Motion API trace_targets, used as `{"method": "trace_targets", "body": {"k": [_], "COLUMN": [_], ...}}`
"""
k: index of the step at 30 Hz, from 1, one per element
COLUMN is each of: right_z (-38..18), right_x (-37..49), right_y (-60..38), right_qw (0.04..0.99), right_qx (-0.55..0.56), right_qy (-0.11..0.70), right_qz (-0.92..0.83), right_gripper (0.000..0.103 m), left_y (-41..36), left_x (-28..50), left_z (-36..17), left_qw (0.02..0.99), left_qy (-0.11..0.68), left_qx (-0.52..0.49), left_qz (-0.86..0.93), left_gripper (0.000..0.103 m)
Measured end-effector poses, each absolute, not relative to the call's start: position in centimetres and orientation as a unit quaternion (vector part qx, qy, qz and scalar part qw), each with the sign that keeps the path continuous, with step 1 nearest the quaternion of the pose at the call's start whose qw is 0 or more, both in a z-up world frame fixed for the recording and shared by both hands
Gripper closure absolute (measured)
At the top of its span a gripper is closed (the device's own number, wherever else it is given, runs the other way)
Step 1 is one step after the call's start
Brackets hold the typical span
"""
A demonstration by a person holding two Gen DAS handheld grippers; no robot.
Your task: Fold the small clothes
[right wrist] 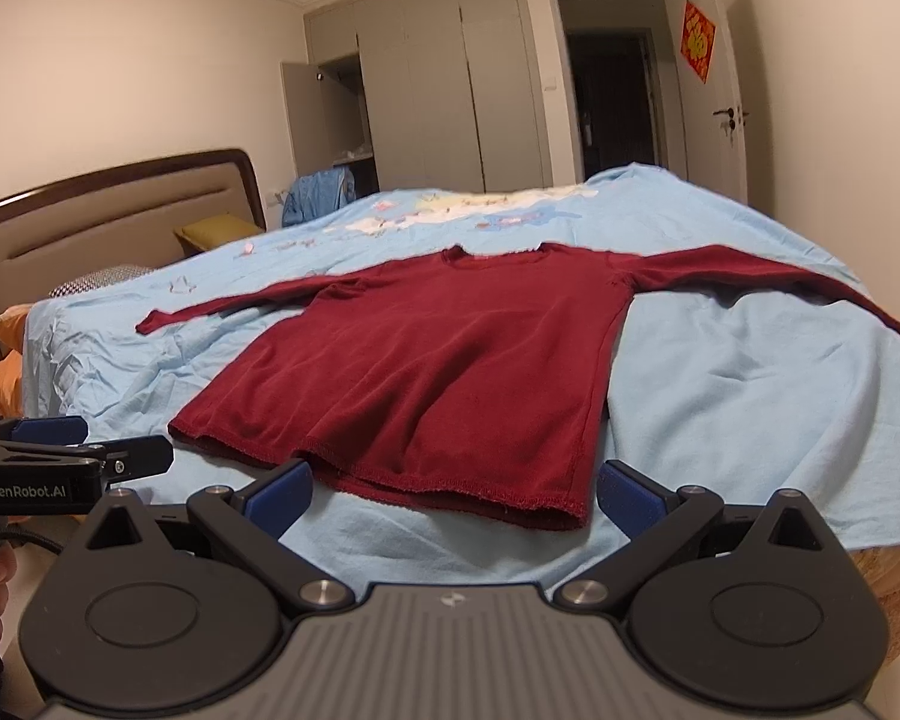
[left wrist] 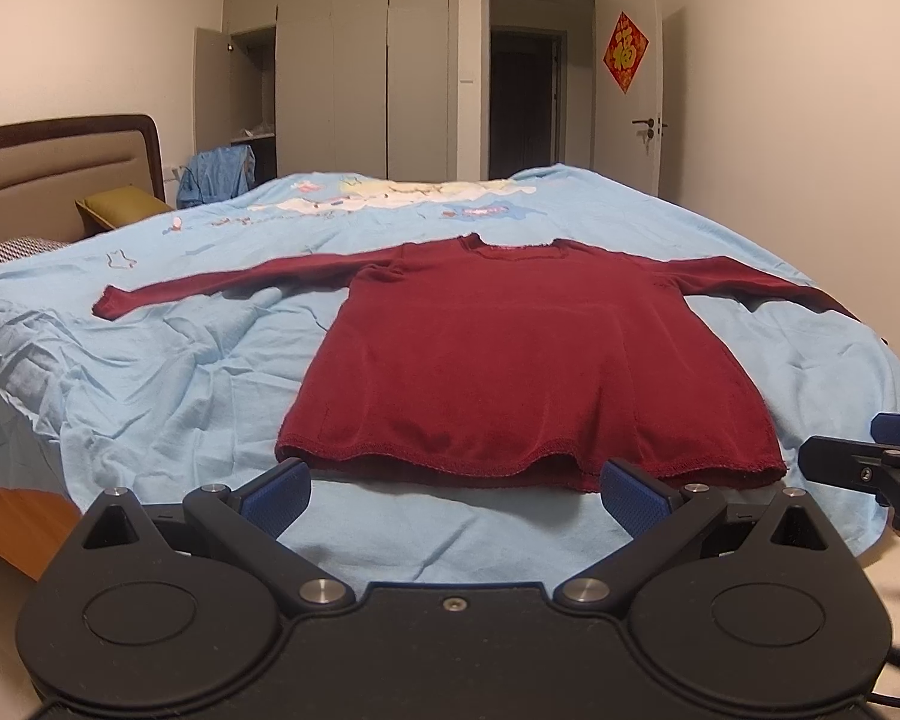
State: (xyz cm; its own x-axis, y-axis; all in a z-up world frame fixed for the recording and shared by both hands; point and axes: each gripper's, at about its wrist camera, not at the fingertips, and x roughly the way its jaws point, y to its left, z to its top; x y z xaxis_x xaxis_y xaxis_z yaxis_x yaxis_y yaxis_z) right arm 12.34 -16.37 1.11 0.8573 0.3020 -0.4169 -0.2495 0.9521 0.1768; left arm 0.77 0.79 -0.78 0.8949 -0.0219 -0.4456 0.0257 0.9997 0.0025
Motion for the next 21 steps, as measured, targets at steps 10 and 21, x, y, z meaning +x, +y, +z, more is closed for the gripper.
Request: {"method": "trace_targets", "body": {"k": [10, 21], "right_z": [3.6, 5.1], "right_x": [14.4, 18.0], "right_y": [-15.6, -16.6], "right_qw": [0.962, 0.966], "right_qx": [0.015, 0.009], "right_qy": [0.242, 0.242], "right_qz": [0.127, 0.084], "right_gripper": [0.0, 0.0], "left_y": [1.4, 0.8], "left_x": [5.6, 11.5], "left_z": [1.2, 3.5], "left_qw": [0.971, 0.974], "left_qy": [0.239, 0.224], "left_qx": [-0.022, -0.018], "left_qz": [-0.019, -0.025], "left_gripper": [0.001, 0.001]}}
